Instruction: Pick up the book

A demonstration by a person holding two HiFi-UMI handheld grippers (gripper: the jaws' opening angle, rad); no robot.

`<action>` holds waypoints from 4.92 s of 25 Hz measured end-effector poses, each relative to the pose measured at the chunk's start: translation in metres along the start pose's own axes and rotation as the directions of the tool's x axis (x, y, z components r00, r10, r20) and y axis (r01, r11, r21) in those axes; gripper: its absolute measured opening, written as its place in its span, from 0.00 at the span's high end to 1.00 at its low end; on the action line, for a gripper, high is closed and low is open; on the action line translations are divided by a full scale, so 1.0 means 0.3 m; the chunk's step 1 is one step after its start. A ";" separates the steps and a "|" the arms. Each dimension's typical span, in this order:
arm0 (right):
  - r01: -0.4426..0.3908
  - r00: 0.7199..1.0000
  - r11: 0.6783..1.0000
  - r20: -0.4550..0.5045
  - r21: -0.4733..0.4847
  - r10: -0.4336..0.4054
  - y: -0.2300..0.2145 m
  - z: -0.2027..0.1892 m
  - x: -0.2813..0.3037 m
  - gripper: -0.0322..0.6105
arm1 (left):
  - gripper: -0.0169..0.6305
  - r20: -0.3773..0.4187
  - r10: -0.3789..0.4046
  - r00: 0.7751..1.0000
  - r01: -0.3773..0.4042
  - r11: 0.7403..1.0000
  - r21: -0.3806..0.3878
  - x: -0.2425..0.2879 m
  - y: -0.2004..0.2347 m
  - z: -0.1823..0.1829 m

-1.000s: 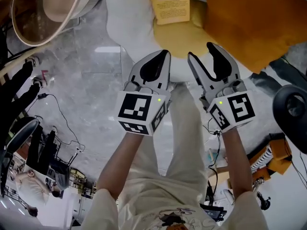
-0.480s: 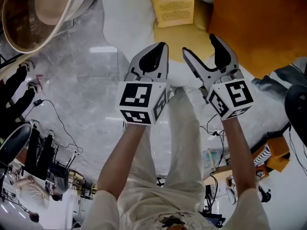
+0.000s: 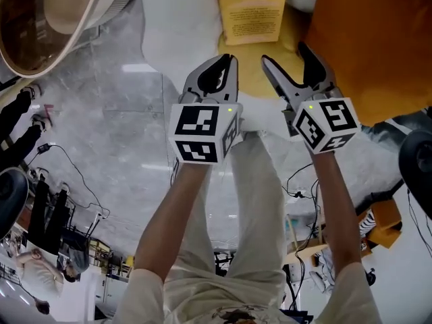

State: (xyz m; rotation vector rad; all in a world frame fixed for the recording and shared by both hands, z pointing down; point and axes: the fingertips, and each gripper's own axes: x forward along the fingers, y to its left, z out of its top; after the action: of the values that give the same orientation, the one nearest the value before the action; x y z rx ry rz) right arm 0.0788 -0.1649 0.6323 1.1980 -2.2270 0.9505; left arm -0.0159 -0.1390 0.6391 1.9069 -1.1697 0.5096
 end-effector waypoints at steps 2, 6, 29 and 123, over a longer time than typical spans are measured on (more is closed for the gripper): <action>0.003 1.000 1.000 -0.004 -0.006 -0.003 -0.030 -0.017 0.035 0.37 | 0.95 0.000 0.008 1.000 -0.008 1.000 0.003 0.037 0.018 -0.011; 0.015 1.000 1.000 -0.009 0.002 -0.015 -0.079 -0.045 0.114 0.37 | 0.90 -0.013 0.014 1.000 -0.014 1.000 0.007 0.101 0.063 -0.028; -0.001 0.999 1.000 -0.051 -0.001 0.001 -0.312 -0.154 0.411 0.24 | 0.86 -0.025 0.034 0.999 -0.033 0.997 0.074 0.284 0.114 -0.089; -0.157 0.974 0.982 -0.180 -0.101 0.137 0.245 0.061 -0.250 0.70 | 0.96 0.019 -0.030 0.999 0.026 0.989 0.149 -0.390 -0.238 0.069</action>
State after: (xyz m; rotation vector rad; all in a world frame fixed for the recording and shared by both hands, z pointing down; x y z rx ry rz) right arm 0.0554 -0.1089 0.5448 0.8755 -2.2216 0.9310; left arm -0.0120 -0.0764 0.5155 2.0571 -1.1442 0.5764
